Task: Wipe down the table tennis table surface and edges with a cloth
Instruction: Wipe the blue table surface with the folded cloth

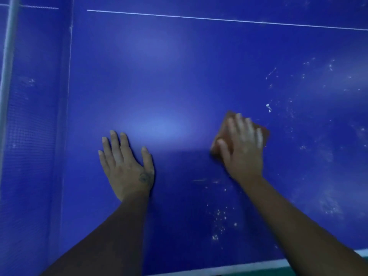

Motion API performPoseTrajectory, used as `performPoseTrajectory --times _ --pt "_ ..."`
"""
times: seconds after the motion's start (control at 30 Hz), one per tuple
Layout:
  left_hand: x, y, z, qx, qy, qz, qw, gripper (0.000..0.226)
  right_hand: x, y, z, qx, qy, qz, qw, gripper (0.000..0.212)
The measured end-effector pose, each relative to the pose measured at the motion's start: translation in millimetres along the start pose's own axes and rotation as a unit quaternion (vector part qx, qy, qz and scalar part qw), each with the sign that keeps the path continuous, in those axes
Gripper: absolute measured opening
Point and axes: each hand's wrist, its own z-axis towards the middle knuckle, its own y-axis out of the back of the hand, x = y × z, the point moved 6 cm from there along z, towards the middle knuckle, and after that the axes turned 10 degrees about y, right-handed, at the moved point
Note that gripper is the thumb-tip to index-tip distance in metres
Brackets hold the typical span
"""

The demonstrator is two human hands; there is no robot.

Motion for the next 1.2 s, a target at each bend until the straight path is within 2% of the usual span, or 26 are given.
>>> performPoseTrajectory --times 0.07,0.1,0.17,0.2,0.27,0.33,0.4,0.47,0.53,0.63,0.7,0.77,0.83,0.97,1.1,1.2 --pt "-1.4 3.3 0.6 0.004 -0.003 -0.011 1.000 0.070 -18.1 5.8 -4.2 -0.014 -0.135 -0.005 0.991 0.069" --pt "-1.6 4.6 0.8 0.009 -0.002 -0.015 1.000 0.070 -12.1 6.5 -4.8 -0.017 -0.175 0.001 0.984 0.070" --pt "-2.1 6.9 1.1 0.027 0.004 -0.025 0.999 0.070 20.8 5.6 -3.2 -0.021 -0.197 0.010 0.980 0.071" --pt "-1.0 8.4 0.9 0.037 0.007 -0.037 0.999 0.070 44.5 3.4 -3.5 -0.018 -0.175 0.008 0.984 0.072" --pt "3.7 11.5 0.6 0.048 -0.002 -0.071 0.996 0.070 97.1 -5.6 -11.2 -0.007 -0.073 0.004 0.997 0.071" --pt "13.1 14.2 -5.2 0.063 -0.056 -0.064 0.994 0.068 133.3 -13.6 -32.6 0.006 0.042 0.017 0.999 0.069" --pt "29.8 17.8 -24.1 0.075 -0.122 -0.025 0.989 0.067 132.3 -12.2 -53.0 0.010 0.108 0.037 0.993 0.068" --pt "52.0 23.9 -53.0 0.079 -0.142 -0.001 0.987 0.067 104.2 -7.2 -64.1 0.022 0.116 0.041 0.992 0.067" --pt "68.1 28.8 -79.8 0.080 -0.133 0.018 0.988 0.069 61.0 -0.1 -69.9 0.040 0.061 0.020 0.997 0.067" --pt "74.0 30.6 -91.0 0.075 -0.123 0.032 0.989 0.071 4.1 7.9 -82.0 0.058 -0.101 0.011 0.993 0.071" --pt "72.1 29.1 -87.6 0.070 -0.121 0.040 0.989 0.071 3.2 7.0 -82.4 0.063 -0.186 0.012 0.981 0.076" --pt "72.8 28.7 -88.8 0.074 -0.115 0.045 0.990 0.071 31.5 3.1 -75.2 0.058 -0.206 0.021 0.977 0.078" --pt "72.6 30.4 -91.0 0.076 -0.114 0.038 0.990 0.071 76.8 -2.6 -68.4 0.047 -0.159 0.021 0.986 0.076" --pt "72.2 32.6 -89.3 0.068 -0.119 0.024 0.990 0.071 153.9 -16.6 -84.1 0.026 0.002 0.010 1.000 0.071" --pt "72.9 32.1 -90.5 0.077 -0.113 0.023 0.990 0.072 126.9 -15.7 -109.3 0.026 0.079 0.018 0.996 0.068" --pt "72.0 34.1 -89.9 0.075 -0.111 0.018 0.991 0.071 66.7 -6.9 -122.1 0.050 0.032 0.010 0.998 0.069"
